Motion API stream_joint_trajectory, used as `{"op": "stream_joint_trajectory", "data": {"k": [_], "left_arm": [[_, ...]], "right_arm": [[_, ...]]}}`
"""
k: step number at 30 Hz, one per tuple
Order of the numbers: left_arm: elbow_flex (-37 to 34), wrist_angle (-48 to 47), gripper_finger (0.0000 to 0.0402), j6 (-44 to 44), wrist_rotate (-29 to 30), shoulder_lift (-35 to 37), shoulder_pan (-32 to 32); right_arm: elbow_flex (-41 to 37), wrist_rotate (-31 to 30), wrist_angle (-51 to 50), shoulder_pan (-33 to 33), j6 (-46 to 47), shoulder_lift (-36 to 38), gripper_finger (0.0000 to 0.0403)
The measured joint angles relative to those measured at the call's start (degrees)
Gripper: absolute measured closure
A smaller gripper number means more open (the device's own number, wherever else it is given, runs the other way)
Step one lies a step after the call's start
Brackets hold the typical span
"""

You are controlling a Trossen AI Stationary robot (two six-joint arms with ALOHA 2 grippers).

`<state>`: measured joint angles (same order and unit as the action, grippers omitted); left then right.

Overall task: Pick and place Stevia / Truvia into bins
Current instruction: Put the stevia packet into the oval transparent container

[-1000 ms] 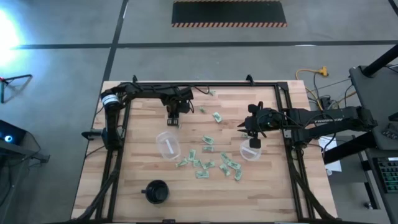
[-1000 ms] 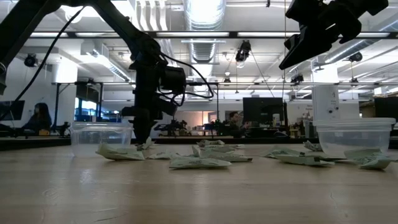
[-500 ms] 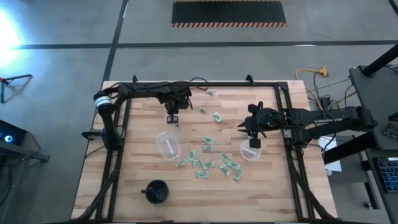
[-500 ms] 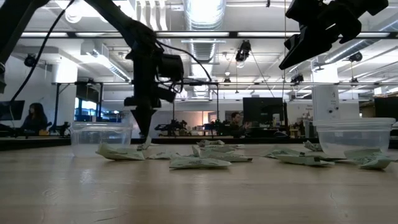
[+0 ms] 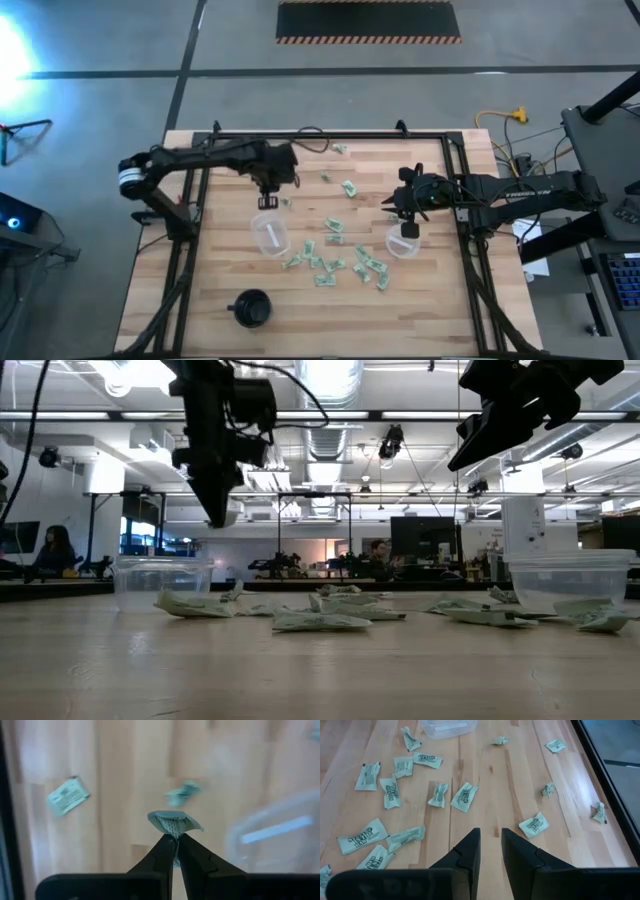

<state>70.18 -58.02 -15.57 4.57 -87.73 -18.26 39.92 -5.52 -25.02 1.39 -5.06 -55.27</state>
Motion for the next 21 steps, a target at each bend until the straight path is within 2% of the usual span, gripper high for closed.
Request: {"op": "stream_joint_trajectory", "data": {"k": [5, 10, 16, 21], "left_arm": [[-3.23, 0.58, 0.0393, 2.92, -1.0, 2.44, 7.2], [-5.35, 0.55, 0.0393, 6.14, -0.99, 1.86, 12.25], [-7.73, 1.71, 0.0393, 7.82, -1.37, 0.87, 14.57], [-9.35, 3.74, 0.0393, 9.11, -5.19, 0.75, 15.08]], "right_arm": [[0.0, 0.0, 0.05, 0.0, 0.13, 0.0, 0.0335], [0.0, 0.0, 0.15, 0.0, 0.15, 0.0, 0.0335], [0.0, 0.0, 0.31, 0.0, 0.55, 0.0, 0.0335], [0.0, 0.0, 0.31, 0.0, 0.59, 0.0, 0.0335]]}}
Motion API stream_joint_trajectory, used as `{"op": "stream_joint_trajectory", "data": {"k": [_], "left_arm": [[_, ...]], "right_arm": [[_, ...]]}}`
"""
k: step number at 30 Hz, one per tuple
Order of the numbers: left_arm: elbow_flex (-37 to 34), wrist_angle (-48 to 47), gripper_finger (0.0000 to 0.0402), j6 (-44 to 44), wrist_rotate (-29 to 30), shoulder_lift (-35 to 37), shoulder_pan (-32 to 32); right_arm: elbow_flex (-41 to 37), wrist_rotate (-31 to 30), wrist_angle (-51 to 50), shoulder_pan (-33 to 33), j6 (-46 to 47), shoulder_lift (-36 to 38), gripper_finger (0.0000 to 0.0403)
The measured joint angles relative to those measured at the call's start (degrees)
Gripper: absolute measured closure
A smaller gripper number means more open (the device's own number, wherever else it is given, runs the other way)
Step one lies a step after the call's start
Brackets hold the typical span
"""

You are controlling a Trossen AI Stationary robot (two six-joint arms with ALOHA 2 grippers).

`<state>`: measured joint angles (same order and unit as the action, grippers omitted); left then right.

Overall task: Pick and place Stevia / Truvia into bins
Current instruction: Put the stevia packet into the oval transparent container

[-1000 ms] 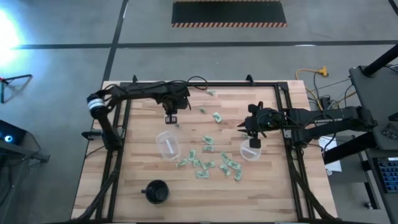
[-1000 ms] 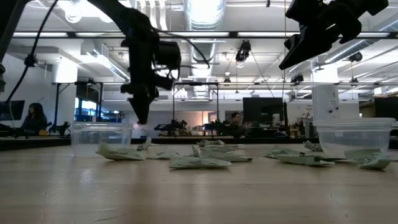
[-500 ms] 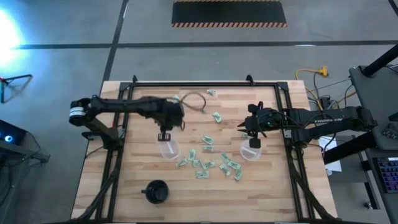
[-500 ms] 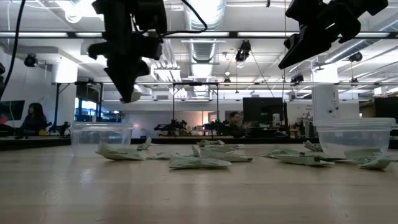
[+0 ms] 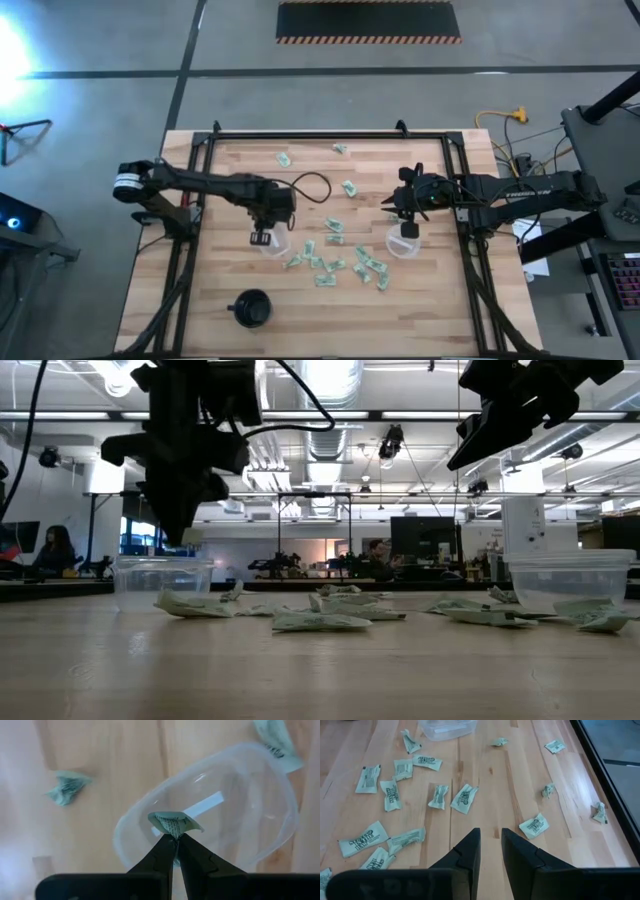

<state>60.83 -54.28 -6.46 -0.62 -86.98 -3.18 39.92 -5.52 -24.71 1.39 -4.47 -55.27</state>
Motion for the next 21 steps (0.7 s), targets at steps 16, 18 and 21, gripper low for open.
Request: {"op": "stream_joint_trajectory", "data": {"k": [16, 18, 21], "left_arm": [[-1.64, 1.76, 0.029, -0.92, -1.14, 0.0, 0.66], [-0.94, 1.52, 0.0272, -1.33, 0.24, 0.0, 0.66], [-0.19, 1.37, 0.026, -3.14, 6.43, 0.65, 0.32]], "right_arm": [[0.0, 0.0, 0.15, 0.0, 0.0, 0.0, 0.0335], [0.0, 0.0, 0.2, 0.0, 0.0, 0.0, 0.0335], [0.0, 0.0, 0.24, 0.0, 0.0, 0.0, 0.0335]]}}
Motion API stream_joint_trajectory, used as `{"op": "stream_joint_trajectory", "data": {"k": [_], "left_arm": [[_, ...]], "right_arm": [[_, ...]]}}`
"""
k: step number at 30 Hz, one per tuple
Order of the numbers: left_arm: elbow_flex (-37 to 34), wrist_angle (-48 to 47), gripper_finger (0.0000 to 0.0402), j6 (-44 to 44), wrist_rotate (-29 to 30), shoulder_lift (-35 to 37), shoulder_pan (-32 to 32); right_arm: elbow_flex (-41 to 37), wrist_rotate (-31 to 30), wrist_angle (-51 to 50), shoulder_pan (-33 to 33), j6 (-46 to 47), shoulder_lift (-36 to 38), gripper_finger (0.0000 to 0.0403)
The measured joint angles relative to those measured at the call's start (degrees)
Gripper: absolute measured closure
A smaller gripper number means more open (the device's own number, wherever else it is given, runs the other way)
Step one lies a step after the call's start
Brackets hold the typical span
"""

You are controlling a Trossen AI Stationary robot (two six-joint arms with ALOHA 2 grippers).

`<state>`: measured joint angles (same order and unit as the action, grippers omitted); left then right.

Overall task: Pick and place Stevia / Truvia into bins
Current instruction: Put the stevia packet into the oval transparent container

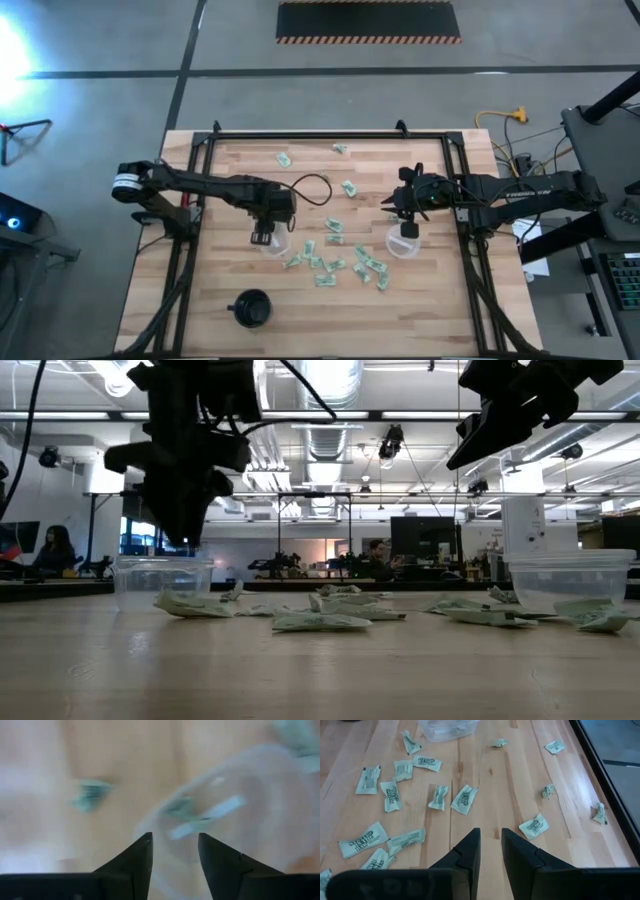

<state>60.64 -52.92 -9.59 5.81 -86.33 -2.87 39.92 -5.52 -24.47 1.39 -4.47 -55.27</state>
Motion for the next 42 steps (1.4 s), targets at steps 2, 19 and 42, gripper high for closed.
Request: {"op": "stream_joint_trajectory", "data": {"k": [2, 19, 42], "left_arm": [[0.37, 1.33, 0.0258, -3.48, 4.93, 0.29, -0.6], [-0.3, 12.75, 0.0258, -12.86, -3.85, -6.49, -15.52], [0.01, 16.82, 0.0258, -14.98, -2.68, -14.3, -15.5]], "right_arm": [[0.0, 0.0, 0.21, 0.0, 0.0, 0.0, 0.0335], [-0.09, 0.0, 1.25, -0.01, 1.04, -0.02, 0.0335], [-2.99, -0.02, 3.93, 0.0, -0.7, -0.02, 0.0335]]}}
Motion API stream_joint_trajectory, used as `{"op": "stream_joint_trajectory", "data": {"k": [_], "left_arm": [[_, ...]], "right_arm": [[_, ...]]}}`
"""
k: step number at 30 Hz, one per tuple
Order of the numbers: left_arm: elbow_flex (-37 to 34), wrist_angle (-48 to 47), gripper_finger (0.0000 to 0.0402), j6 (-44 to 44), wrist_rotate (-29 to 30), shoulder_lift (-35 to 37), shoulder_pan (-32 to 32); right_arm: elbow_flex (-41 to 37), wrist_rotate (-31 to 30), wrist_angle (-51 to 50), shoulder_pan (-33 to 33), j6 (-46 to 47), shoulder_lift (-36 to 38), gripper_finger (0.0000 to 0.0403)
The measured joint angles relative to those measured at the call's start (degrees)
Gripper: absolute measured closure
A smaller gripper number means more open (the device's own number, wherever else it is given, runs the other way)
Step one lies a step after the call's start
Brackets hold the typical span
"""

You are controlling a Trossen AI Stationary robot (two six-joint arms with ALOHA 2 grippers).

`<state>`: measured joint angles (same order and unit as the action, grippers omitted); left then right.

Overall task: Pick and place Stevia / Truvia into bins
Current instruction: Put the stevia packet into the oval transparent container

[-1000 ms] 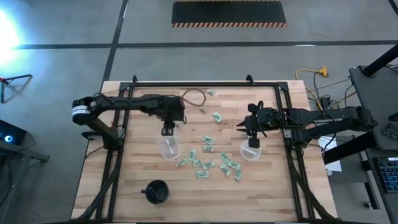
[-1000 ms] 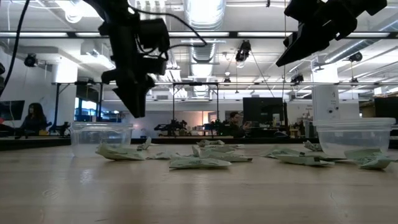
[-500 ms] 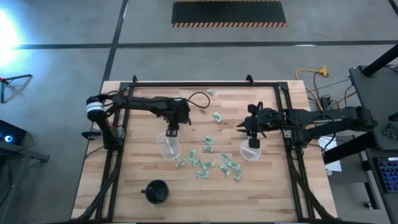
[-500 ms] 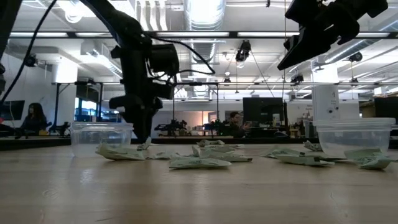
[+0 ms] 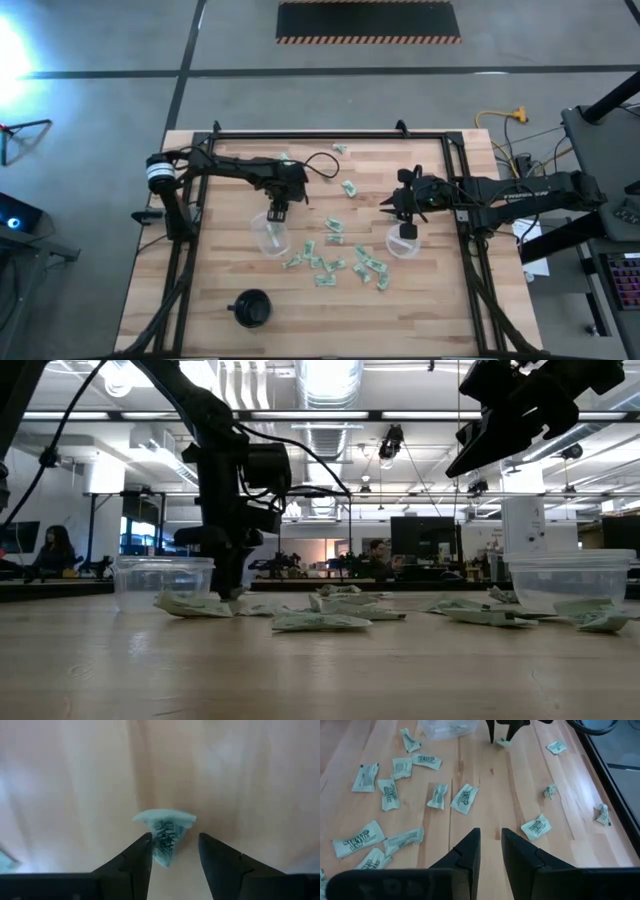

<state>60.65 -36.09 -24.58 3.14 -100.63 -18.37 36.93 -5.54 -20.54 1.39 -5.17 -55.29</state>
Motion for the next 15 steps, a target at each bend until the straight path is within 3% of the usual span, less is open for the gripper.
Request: {"op": "stream_joint_trajectory", "data": {"k": [4, 15], "left_arm": [[0.34, 0.06, 0.0273, 0.02, 3.35, 0.27, 0.0], [0.28, 0.31, 0.038, 0.07, 3.83, 0.27, 0.0]], "right_arm": [[0.0, 0.0, 0.0, 0.0, 0.0, 0.0, 0.0335], [0.0, 0.0, 0.0, 0.0, 0.5, 0.0, 0.0335]]}}
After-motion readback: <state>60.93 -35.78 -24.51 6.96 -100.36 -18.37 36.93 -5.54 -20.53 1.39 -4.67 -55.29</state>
